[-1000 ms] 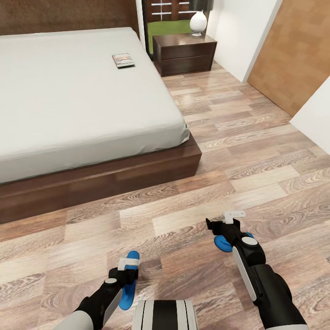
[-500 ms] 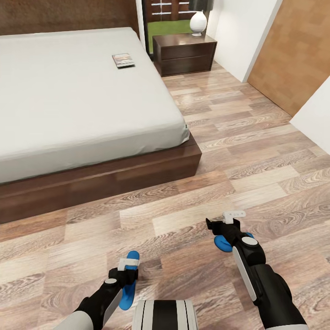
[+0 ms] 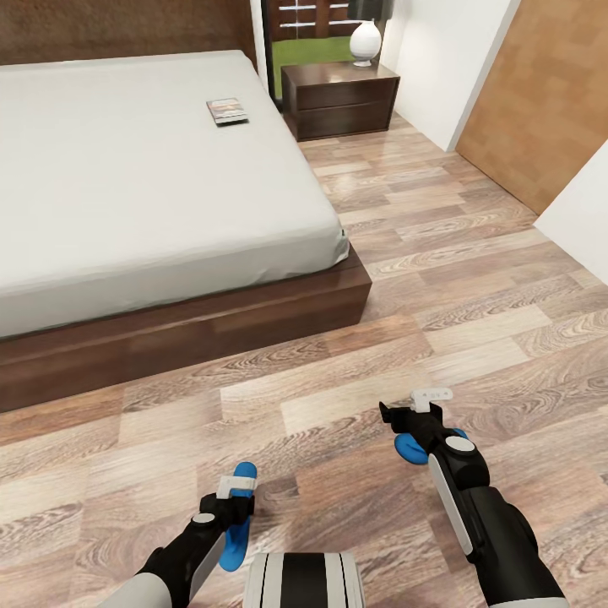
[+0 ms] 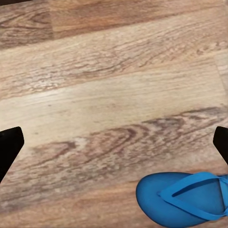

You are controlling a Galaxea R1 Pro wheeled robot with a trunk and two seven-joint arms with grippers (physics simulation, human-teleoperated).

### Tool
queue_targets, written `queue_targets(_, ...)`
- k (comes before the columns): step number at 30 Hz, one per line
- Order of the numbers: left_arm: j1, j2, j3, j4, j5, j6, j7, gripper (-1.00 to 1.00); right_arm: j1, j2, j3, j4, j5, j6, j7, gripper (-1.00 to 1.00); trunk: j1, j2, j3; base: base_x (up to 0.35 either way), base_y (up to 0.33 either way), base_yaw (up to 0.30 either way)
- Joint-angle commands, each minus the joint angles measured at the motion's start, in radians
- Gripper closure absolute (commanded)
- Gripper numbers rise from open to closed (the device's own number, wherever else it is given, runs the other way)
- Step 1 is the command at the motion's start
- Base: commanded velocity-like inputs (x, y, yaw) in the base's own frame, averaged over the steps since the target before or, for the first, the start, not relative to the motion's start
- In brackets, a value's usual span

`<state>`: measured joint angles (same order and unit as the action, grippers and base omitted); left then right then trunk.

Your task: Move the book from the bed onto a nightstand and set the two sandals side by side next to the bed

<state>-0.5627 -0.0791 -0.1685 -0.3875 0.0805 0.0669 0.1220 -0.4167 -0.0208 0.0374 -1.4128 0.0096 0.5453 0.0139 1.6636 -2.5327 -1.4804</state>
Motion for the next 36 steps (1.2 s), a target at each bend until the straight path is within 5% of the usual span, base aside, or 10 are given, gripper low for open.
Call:
queue_targets(1,0.000,0.001,-0.009,-0.002,0.008,0.005,0.008,-1.00,0.000,-0.001,0.001,-0.001,0.001,0.005,0.001,-1.00,0.000,0.000,-0.001,0.000,0.000,0.000)
queue_targets(36,0.000,-0.004,-0.009,0.104,0.011,-0.005,0.013,-1.00,0.000,-0.001,0.001,0.000,0.001,0.006,0.001,-1.00,0.000,0.000,-0.001,0.000,0.000,0.000)
